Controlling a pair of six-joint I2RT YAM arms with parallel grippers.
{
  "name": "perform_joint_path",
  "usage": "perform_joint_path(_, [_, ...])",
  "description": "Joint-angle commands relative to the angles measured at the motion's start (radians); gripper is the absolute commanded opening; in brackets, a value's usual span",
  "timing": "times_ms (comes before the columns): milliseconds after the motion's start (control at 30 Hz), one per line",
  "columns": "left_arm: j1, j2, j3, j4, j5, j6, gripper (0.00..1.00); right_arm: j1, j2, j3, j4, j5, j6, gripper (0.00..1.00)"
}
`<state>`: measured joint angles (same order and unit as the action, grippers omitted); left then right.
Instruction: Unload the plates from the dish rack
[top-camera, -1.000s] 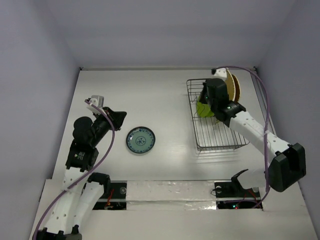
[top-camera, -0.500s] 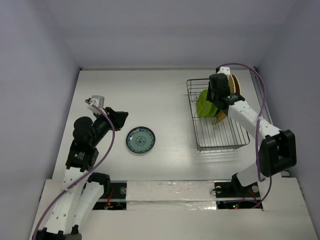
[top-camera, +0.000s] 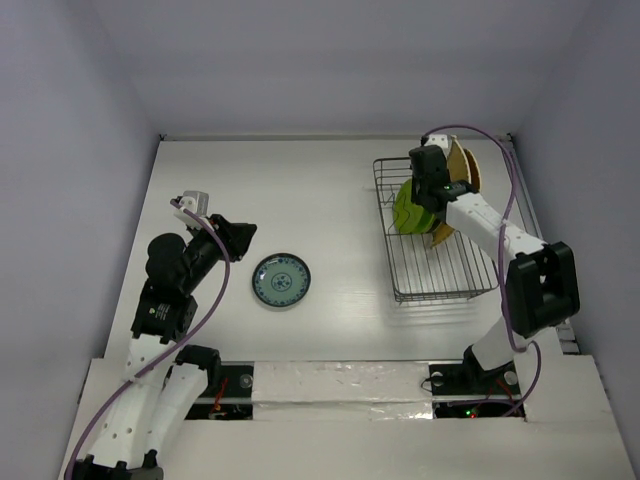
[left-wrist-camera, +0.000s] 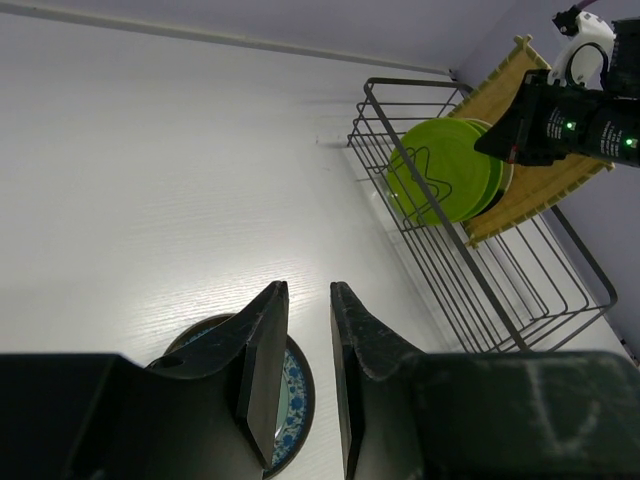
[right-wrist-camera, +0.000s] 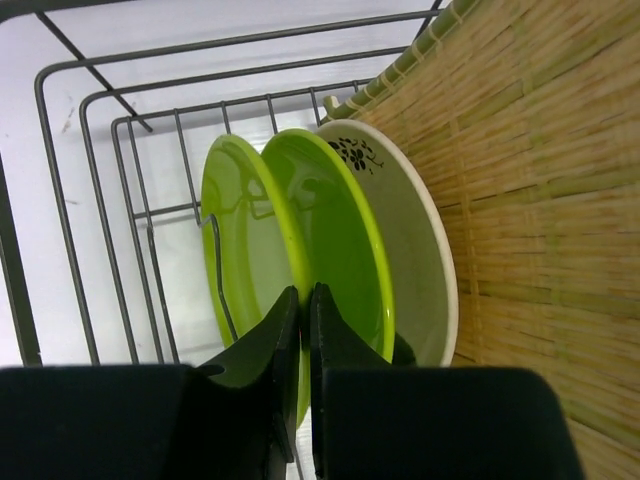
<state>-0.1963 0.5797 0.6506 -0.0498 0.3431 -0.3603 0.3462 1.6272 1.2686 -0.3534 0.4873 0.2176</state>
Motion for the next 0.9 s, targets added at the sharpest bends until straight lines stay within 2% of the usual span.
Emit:
perform_joint_path(0, [-0.005, -0.006, 0.034, 0.038, 0.011, 0.007, 0.21, -0.009, -0.064, 0.048, 0.031, 0.031, 0.008, 0.04])
perform_joint_path(167, [-0.005, -0.006, 0.034, 0.039, 0.011, 0.006, 0.21, -0.009, -0.159, 0.058, 0.059, 0.076, -0.010, 0.02])
perform_joint_path(367, [-0.005, -0.003, 0.034, 0.039, 0.011, 0.004, 0.21, -0.009, -0.280, 0.100, 0.048, 0.047, -0.026, 0.01])
perform_joint_path(533, [-0.005, -0.004, 0.035, 0.041, 0.010, 0.004, 0.21, 0.034, -0.363, 0.065, 0.071, -0.087, -0.004, 0.00])
perform_joint_path(667, [0.005, -0.004, 0.035, 0.038, 0.007, 0.003, 0.22, 0.137, -0.388, -0.023, 0.181, -0.382, 0.096, 0.00])
perform_joint_path(700, [0.005, -0.006, 0.037, 0.036, 0.001, 0.004, 0.22, 0.164, -0.382, -0.061, 0.209, -0.416, 0.112, 0.00])
perform_joint_path(867, [0.005, -0.004, 0.038, 0.033, -0.003, 0.006, 0.22, 0.348, -0.271, -0.071, 0.284, -0.458, 0.183, 0.00])
